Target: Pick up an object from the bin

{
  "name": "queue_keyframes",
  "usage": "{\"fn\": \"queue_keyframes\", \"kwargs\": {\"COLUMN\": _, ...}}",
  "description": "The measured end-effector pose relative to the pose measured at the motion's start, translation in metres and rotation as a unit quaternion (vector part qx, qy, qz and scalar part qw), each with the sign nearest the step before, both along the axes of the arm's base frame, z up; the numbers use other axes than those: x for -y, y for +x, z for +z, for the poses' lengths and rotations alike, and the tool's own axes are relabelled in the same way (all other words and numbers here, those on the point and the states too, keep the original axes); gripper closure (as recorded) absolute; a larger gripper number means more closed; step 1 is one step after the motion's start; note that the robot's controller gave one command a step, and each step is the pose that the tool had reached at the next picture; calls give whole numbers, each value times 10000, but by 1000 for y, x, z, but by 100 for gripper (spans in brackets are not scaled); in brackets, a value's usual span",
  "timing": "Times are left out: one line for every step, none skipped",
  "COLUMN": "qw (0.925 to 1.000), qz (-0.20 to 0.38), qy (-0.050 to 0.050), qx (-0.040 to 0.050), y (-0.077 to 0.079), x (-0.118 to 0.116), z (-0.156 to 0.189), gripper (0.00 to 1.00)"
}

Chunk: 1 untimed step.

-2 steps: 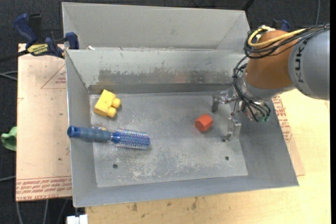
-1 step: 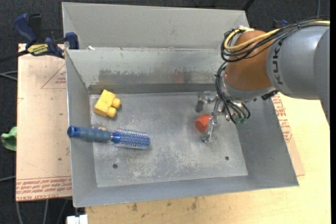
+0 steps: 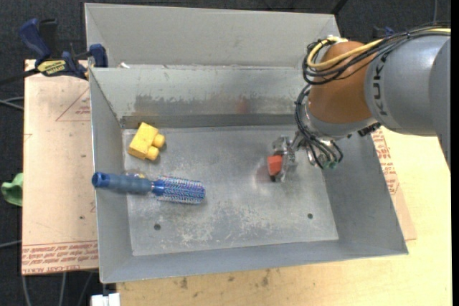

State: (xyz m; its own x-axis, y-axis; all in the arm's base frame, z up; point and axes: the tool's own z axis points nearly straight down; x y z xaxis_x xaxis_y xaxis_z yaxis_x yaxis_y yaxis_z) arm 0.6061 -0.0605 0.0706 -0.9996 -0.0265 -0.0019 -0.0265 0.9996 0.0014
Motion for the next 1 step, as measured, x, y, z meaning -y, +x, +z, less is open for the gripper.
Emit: {"fn": "queue_keyframes", "kwargs": {"qw": 9821, "qz": 1885, "qy": -18, "qx": 46, "y": 4, "x": -1, "z": 166, "gripper": 100}}
